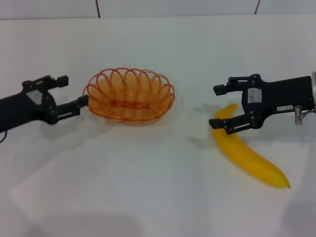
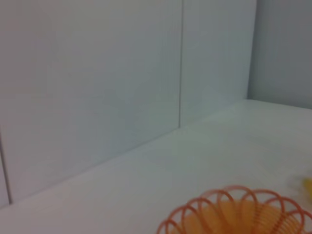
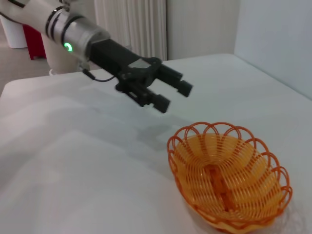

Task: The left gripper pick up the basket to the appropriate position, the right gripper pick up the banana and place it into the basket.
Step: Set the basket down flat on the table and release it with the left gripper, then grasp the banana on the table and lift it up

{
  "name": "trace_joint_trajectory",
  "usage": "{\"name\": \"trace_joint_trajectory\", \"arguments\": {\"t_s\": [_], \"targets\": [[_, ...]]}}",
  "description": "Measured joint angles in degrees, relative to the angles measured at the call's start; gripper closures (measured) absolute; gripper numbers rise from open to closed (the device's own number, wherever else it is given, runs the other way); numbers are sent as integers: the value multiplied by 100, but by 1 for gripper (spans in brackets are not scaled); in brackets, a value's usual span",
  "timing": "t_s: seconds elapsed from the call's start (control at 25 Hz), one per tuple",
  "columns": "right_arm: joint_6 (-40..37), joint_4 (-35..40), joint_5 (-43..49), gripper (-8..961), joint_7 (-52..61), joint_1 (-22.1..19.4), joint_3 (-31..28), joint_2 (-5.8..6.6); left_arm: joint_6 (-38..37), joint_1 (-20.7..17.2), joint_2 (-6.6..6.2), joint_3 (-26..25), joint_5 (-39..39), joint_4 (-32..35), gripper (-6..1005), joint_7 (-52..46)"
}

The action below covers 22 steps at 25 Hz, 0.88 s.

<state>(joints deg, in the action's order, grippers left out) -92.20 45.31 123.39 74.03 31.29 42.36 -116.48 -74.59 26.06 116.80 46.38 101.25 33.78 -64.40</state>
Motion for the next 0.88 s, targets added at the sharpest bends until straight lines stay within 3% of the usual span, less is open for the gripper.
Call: {"name": "trace_joint_trajectory", "arguments": {"t_s": [0.4,0.6,0.72,0.88], "targets": [[583,-52,-101,48,-3,-29,33,-68,-308,-566,0,-21,-241,-79,211,821],[586,54,-277,48,25,-98,44,-74,-435,-657,-5,-64,-337,-254,211,1137],[589,471,-279,49,449,-118,145,-78,-412,-670,-5,-68,-376,-287,211,1180],[602,1592,-344,48,1402,-576,880,-110,-361,-652,-11,-69,-419,-348,211,1183]]}}
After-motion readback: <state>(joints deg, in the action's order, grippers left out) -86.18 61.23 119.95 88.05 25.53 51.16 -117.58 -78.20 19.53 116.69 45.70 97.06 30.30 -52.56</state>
